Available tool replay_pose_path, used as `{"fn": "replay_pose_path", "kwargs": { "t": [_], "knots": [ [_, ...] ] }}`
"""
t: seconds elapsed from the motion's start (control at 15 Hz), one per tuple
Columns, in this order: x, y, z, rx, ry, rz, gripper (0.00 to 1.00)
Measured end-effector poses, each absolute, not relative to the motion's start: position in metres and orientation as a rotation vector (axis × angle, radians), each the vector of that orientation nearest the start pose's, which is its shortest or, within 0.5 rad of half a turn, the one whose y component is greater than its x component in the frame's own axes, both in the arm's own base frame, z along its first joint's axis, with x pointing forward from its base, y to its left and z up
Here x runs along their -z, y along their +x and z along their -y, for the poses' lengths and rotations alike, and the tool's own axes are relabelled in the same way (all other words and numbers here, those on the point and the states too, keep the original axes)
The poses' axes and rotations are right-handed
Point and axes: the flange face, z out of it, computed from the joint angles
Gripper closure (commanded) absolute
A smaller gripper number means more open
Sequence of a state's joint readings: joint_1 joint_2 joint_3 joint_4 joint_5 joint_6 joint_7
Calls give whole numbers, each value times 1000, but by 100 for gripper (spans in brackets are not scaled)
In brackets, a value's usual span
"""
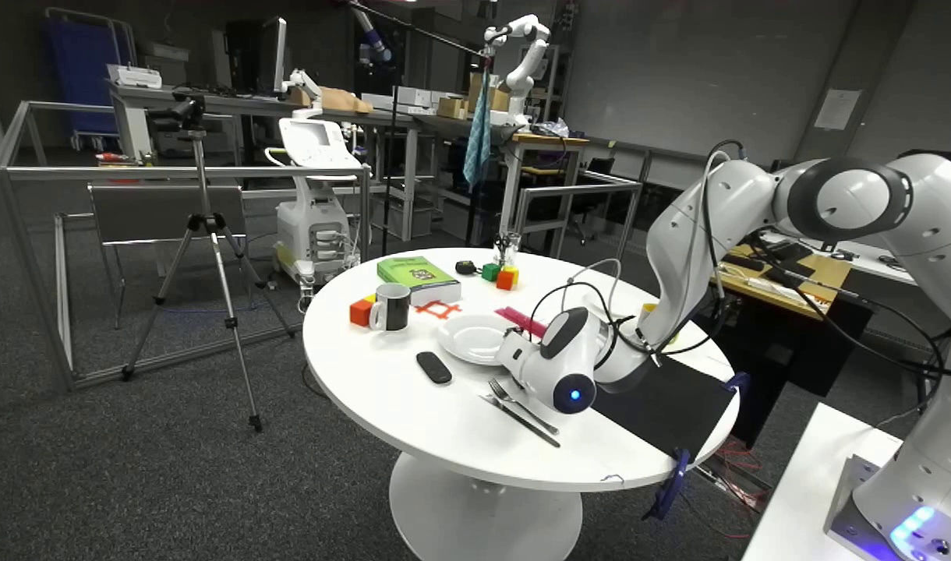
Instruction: Move the plate to the left
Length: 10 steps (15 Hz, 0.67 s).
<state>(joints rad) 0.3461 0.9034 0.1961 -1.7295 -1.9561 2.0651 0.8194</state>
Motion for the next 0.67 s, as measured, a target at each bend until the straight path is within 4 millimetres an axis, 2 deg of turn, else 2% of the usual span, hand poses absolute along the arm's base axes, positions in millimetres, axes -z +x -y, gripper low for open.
{"fn": "replay_pose_path", "kwargs": {
  "t": [0.33,0.67],
  "knots": [
    [-88,581,-278,-609,1655,-1116,0],
    [-114,575,-272,-635,1698,-1069,0]
  ]
}}
